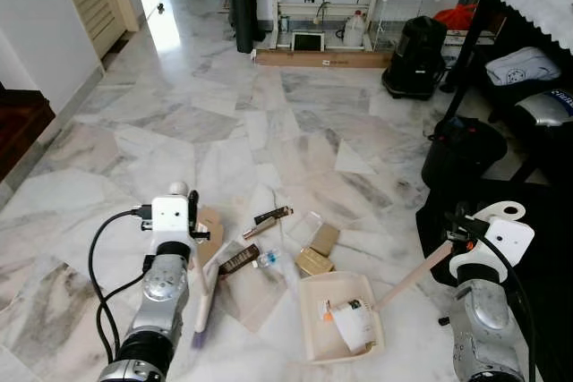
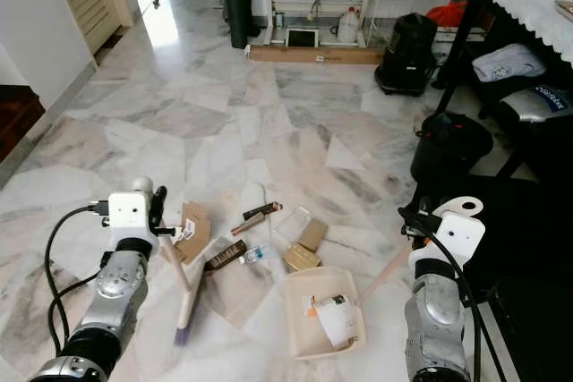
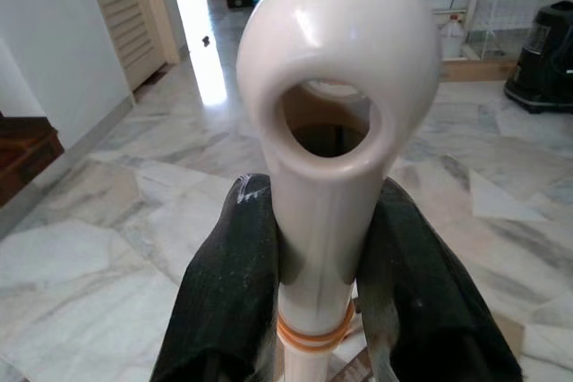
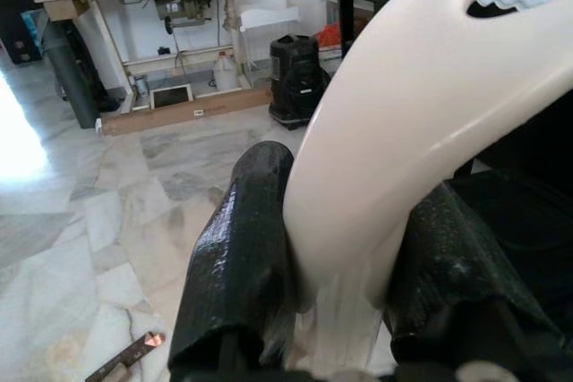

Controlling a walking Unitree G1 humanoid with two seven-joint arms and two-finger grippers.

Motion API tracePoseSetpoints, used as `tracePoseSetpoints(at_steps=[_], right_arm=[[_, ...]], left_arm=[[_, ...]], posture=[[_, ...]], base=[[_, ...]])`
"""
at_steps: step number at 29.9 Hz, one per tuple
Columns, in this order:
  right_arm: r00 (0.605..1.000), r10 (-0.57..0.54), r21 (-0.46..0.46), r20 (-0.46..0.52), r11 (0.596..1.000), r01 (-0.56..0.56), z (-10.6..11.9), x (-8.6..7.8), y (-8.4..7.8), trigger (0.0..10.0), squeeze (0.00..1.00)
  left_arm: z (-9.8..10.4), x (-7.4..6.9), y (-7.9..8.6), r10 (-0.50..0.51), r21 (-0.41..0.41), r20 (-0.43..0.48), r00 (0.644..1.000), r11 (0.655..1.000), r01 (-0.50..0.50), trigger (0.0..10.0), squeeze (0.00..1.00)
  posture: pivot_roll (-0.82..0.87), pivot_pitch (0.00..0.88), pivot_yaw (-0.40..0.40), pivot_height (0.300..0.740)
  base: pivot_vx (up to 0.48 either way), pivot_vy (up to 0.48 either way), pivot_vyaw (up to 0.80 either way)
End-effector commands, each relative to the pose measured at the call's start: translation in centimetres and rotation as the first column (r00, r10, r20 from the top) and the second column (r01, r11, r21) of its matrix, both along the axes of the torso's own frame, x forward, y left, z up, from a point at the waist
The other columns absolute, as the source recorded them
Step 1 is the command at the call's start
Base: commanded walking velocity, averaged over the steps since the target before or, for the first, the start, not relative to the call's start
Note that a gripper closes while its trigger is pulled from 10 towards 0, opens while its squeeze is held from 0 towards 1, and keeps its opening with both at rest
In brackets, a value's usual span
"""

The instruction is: Sweep floor

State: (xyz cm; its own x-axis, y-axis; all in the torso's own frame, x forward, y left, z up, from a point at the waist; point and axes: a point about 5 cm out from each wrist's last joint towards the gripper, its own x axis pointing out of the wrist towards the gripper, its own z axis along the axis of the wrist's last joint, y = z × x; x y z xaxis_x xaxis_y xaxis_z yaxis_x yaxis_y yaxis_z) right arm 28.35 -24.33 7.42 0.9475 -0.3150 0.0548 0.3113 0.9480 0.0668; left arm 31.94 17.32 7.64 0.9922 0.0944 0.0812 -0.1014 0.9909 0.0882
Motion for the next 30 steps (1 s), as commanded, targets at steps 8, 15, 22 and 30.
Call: tracePoseSetpoints(at_steps=[8,15,22,30], right_arm=[[0.996,0.029,0.015,0.082,0.999,-0.03,2.3,1.9,1.3,10.0,0.0],[0.994,0.043,0.039,0.096,0.998,-0.047,2.4,2.1,2.4,10.0,0.0],[0.996,-0.001,0.078,0.094,0.997,-0.006,1.9,1.8,2.5,10.0,0.0],[0.996,0.015,0.08,0.088,0.997,-0.022,1.9,1.9,2.9,10.0,0.0]], left_arm=[[2.3,0.8,0.5,-0.001,0.02,0.098,0.995,1.0,-0.001,10.0,0.0],[2.4,1.2,1.1,0.018,0.031,0.082,0.996,0.999,-0.021,10.0,0.0],[3.0,1.6,1.1,-0.013,0.05,0.088,0.996,0.999,0.008,10.0,0.0],[2.7,1.4,0.9,-0.01,0.046,0.088,0.996,0.999,0.006,10.0,0.0]], posture=[[-0.04,0.0,-0.021,0.74],[-0.07,0.0,0.024,0.74],[-0.08,0.0,0.046,0.74],[-0.06,0.0,0.028,0.74]], base=[[0.0,0.0,0.05],[0.0,0.0,0.24],[0.0,0.0,0.52],[0.0,0.0,0.53]])
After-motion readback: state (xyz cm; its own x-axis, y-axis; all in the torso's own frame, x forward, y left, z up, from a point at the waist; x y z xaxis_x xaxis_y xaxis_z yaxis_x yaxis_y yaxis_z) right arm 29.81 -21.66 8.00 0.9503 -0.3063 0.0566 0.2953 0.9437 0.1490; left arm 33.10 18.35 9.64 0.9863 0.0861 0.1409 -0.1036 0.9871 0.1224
